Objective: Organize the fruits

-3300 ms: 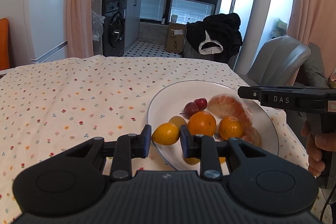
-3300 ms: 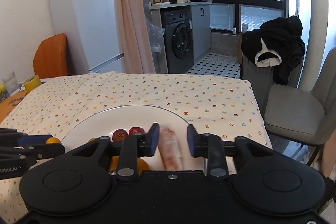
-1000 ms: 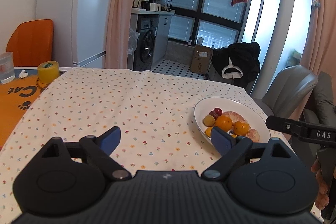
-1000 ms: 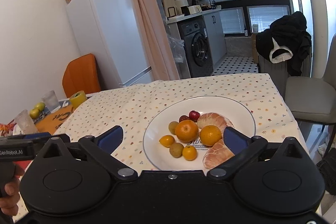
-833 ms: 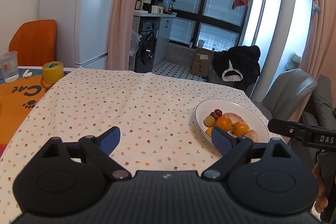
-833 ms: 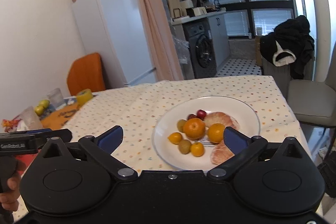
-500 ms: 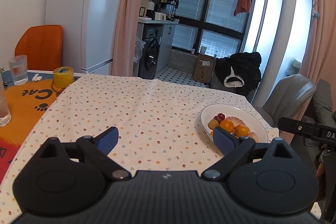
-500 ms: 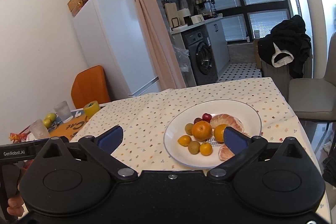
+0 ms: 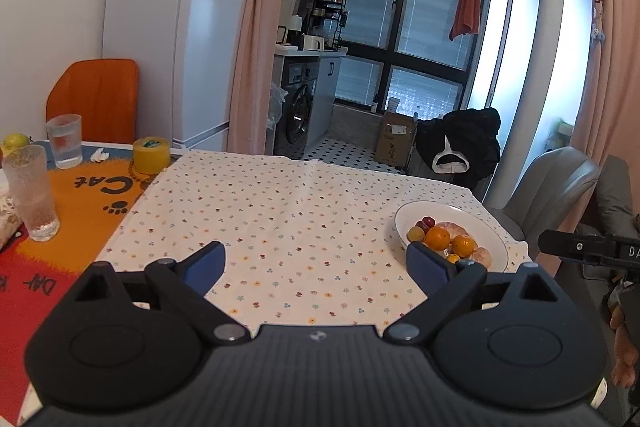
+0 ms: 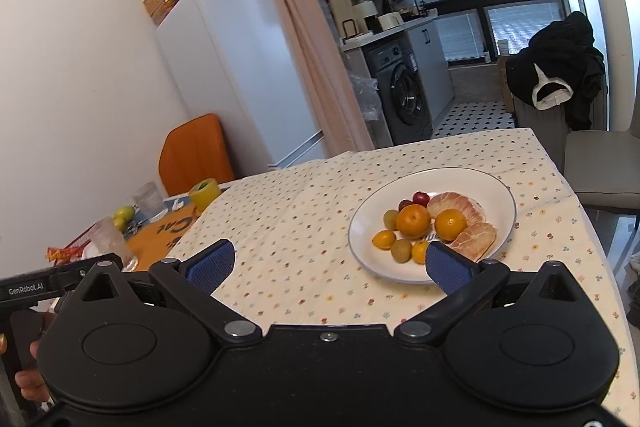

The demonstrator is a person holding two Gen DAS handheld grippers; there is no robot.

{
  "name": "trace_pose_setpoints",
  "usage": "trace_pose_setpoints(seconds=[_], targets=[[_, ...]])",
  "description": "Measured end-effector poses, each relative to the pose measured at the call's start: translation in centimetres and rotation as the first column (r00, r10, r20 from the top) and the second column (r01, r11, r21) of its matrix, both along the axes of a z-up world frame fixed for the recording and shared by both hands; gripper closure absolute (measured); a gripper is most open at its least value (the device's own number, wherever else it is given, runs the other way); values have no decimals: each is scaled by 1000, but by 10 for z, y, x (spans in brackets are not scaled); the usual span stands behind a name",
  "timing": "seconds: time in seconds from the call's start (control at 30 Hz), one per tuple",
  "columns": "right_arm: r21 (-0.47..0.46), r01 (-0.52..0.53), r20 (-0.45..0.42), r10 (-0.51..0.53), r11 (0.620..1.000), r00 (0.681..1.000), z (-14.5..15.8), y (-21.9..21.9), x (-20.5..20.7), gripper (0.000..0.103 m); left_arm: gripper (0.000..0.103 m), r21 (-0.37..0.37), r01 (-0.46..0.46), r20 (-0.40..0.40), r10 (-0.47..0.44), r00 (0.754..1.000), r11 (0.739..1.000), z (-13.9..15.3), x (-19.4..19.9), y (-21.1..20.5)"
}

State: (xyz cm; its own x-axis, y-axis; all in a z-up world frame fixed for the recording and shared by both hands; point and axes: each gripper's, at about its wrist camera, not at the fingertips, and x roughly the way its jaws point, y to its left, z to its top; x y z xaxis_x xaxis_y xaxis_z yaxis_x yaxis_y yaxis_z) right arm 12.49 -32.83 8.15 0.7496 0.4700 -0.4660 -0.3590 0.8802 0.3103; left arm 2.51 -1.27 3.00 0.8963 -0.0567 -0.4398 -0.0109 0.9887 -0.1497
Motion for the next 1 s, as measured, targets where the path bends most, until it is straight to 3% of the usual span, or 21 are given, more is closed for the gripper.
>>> trace_pose_setpoints(seconds=[0.43,1.0], targets=[[-34,-68,-90,65,997,994,11,3,-30,0,7,10,-8,-11,8,1000,1000,15,-33,18],[-73,-140,-36,137,987,990,35,22,-60,0,7,-3,-4,-23,4,1000,1000,24,-55,30]])
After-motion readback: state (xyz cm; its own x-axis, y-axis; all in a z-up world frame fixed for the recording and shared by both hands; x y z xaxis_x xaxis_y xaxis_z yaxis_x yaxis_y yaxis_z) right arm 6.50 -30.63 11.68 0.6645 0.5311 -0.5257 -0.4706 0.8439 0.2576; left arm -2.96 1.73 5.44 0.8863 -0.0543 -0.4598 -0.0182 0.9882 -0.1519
